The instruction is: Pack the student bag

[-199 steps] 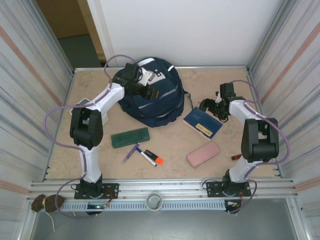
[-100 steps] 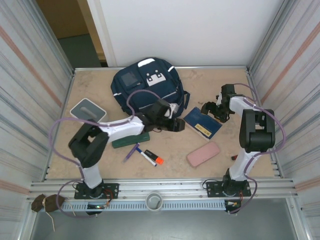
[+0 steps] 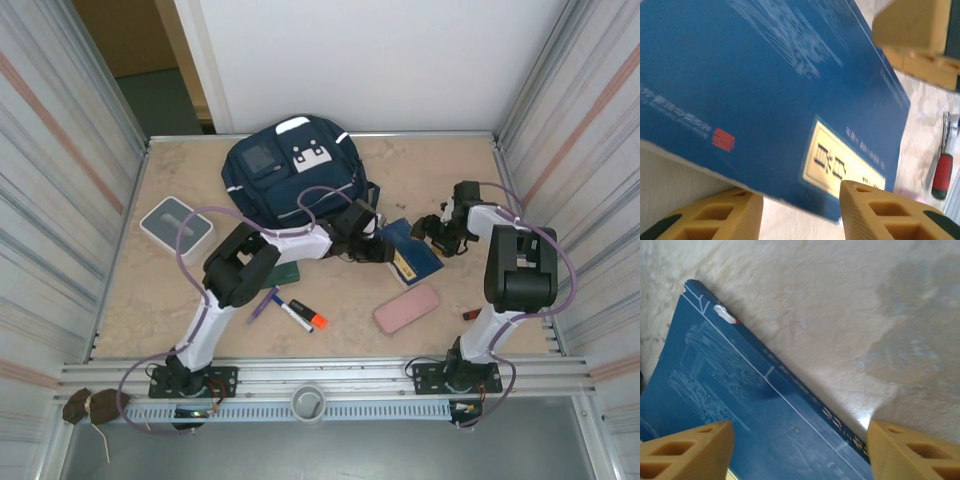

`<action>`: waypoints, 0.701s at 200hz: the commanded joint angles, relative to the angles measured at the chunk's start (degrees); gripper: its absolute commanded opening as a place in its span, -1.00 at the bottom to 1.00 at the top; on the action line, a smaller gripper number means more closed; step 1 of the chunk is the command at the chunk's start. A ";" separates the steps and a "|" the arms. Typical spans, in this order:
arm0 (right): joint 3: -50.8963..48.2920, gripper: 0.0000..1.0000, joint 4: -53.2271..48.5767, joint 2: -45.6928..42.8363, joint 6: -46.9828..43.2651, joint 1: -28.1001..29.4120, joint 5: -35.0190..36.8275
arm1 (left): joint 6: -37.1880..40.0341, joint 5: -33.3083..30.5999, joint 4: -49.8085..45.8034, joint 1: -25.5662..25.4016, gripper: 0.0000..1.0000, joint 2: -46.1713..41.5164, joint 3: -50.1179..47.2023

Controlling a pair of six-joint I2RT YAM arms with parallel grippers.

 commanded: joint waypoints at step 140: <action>-11.07 -0.26 11.93 -4.25 8.06 0.89 -10.10 | 7.94 0.36 -11.04 1.90 -0.26 8.33 15.79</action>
